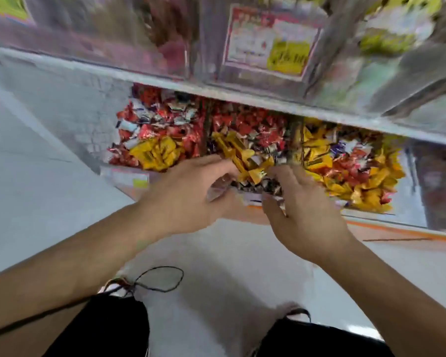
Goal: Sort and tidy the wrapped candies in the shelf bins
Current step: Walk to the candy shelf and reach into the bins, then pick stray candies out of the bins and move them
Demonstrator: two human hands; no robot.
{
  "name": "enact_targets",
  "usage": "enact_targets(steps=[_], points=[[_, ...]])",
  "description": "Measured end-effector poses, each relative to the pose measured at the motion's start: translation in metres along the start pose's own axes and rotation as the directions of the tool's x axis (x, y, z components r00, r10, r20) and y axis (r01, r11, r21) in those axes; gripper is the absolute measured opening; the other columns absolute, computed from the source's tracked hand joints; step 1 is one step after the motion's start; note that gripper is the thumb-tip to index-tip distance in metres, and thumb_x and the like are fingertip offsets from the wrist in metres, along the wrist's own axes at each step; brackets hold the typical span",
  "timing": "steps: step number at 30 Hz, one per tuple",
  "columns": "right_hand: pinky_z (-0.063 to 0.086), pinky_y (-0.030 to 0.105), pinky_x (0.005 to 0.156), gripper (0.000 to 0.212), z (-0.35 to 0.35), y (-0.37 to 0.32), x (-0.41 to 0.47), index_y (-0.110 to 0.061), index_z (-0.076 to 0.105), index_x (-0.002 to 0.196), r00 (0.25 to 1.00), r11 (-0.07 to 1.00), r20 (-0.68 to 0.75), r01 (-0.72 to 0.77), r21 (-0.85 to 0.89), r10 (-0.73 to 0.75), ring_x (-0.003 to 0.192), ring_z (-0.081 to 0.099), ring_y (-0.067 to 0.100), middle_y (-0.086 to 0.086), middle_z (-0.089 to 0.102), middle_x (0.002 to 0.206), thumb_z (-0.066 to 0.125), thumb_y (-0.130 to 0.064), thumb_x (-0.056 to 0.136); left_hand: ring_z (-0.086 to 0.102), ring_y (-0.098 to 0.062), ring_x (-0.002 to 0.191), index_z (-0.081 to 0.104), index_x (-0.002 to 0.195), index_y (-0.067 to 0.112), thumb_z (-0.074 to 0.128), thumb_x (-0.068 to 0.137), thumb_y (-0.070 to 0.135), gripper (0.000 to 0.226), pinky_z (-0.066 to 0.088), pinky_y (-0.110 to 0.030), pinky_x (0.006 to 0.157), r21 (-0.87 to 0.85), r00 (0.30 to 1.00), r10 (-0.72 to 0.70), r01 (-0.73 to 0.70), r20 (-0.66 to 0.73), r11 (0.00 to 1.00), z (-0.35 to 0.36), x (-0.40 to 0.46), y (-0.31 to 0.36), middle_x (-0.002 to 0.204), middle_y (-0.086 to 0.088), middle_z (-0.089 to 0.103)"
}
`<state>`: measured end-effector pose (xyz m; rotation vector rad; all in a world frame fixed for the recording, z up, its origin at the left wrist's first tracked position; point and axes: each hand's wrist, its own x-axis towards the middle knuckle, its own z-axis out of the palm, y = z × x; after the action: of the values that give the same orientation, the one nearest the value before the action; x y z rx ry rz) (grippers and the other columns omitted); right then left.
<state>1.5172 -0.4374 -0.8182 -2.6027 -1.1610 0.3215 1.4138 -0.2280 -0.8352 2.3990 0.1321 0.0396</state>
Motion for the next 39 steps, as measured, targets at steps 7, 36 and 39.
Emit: enact_targets(steps=[7, 36, 39], points=[[0.050, 0.040, 0.076, 0.042, 0.062, 0.044, 0.022, -0.011, 0.050, 0.137, 0.970, 0.992, -0.217, 0.091, -0.092, -0.109, 0.108, 0.057, 0.032, 0.010, 0.057, 0.124, 0.054, -0.033, 0.101, 0.060, -0.009, 0.085, 0.065, 0.108, 0.026, 0.061, 0.097, 0.034, 0.014, 0.051, -0.038, 0.074, 0.123, 0.954, 0.218, -0.196, -0.205, 0.973, 0.046, 0.025, -0.034, 0.095, 0.013, 0.058], [0.046, 0.029, 0.101, 0.037, 0.031, 0.008, -0.081, -0.025, 0.051, 0.140, 0.931, 0.983, -0.333, -0.109, 0.146, 0.152, 0.123, 0.051, 0.010, -0.007, 0.054, 0.137, 0.053, -0.029, 0.103, 0.054, -0.001, 0.102, 0.061, 0.114, 0.036, 0.058, 0.098, 0.038, 0.016, 0.052, -0.030, 0.088, 0.201, 0.942, 0.167, -0.110, -0.292, 0.973, 0.062, -0.042, 0.021, 0.106, 0.024, 0.056], [0.047, 0.029, 0.096, 0.036, 0.029, 0.018, -0.044, -0.023, 0.052, 0.139, 0.938, 0.978, -0.313, -0.095, 0.188, 0.151, 0.117, 0.052, 0.011, -0.008, 0.055, 0.131, 0.056, -0.026, 0.103, 0.054, 0.001, 0.105, 0.060, 0.119, 0.036, 0.058, 0.099, 0.040, 0.020, 0.050, -0.025, 0.089, 0.170, 0.943, 0.154, -0.106, -0.294, 0.980, 0.066, -0.020, 0.008, 0.112, 0.025, 0.054]])
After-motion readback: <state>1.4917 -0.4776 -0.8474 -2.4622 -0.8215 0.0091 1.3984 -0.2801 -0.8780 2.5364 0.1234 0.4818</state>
